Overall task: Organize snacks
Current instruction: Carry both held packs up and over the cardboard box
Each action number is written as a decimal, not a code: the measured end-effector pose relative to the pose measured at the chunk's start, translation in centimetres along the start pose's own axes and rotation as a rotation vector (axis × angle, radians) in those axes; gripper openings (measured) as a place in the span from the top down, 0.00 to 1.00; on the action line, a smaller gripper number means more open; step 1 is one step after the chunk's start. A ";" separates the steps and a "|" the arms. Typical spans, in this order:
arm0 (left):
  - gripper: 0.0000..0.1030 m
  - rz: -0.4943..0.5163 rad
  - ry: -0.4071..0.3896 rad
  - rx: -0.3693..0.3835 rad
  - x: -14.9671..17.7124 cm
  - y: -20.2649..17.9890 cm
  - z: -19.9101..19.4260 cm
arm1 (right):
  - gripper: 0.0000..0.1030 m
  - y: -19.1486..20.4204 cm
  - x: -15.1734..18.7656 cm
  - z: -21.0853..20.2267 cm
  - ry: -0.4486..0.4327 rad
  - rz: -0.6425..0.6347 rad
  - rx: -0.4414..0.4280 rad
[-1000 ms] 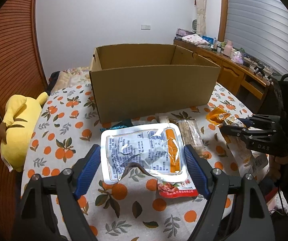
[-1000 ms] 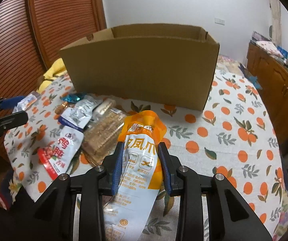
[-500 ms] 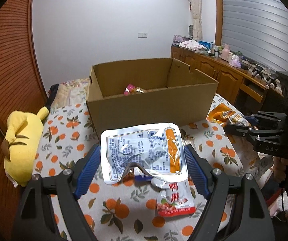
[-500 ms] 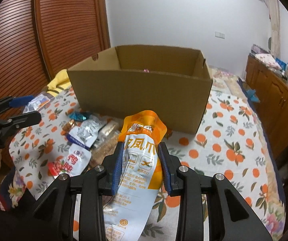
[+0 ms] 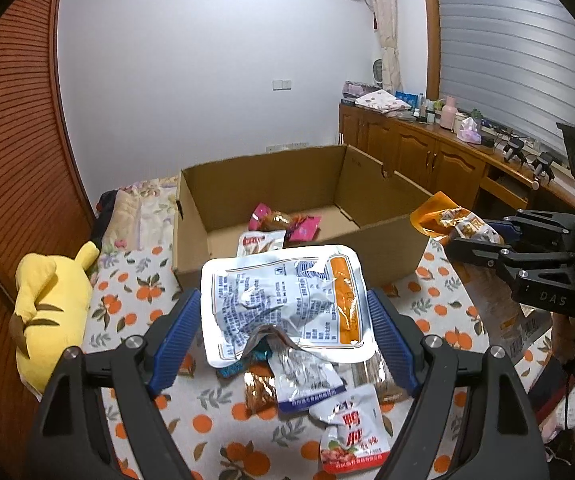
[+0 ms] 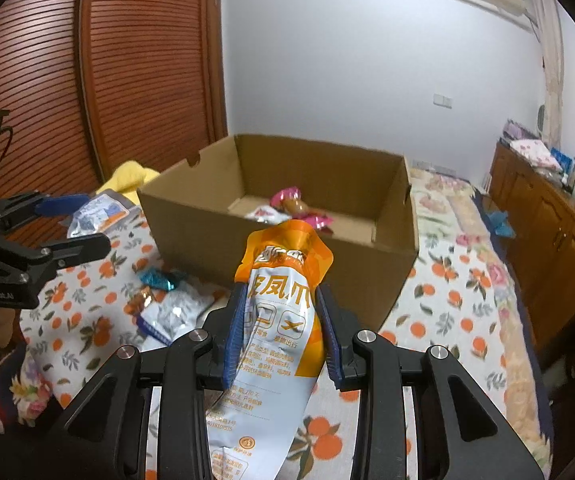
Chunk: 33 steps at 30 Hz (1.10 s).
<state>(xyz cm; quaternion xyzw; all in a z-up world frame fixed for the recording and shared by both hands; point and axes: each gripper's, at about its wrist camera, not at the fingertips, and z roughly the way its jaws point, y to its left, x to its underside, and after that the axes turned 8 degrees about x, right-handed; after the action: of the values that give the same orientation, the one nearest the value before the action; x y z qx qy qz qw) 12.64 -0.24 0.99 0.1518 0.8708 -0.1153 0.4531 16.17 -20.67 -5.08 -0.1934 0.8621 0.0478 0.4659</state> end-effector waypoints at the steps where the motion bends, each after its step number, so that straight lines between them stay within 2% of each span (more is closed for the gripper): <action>1: 0.20 0.003 -0.004 -0.001 -0.3 0.0 0.1 | 0.68 0.0 -0.5 0.0 -0.006 -0.004 0.001; 12: 0.20 -0.005 0.006 0.003 -2.9 1.1 2.5 | 0.68 -0.3 -4.1 1.1 -0.027 -0.011 -0.011; 23: 0.20 -0.013 0.020 -0.010 -5.2 2.3 5.3 | 0.68 -0.9 -7.6 4.5 -0.007 0.012 -0.021; 33: 0.20 -0.026 0.026 -0.006 -6.7 2.8 8.2 | 0.68 -3.8 -10.5 8.5 -0.048 0.130 0.003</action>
<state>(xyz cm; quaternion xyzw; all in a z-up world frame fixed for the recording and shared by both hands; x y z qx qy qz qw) 23.52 -1.48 1.74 0.1406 0.8788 -0.1164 0.4409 29.42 -18.90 -0.90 -0.1353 0.8614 0.0815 0.4827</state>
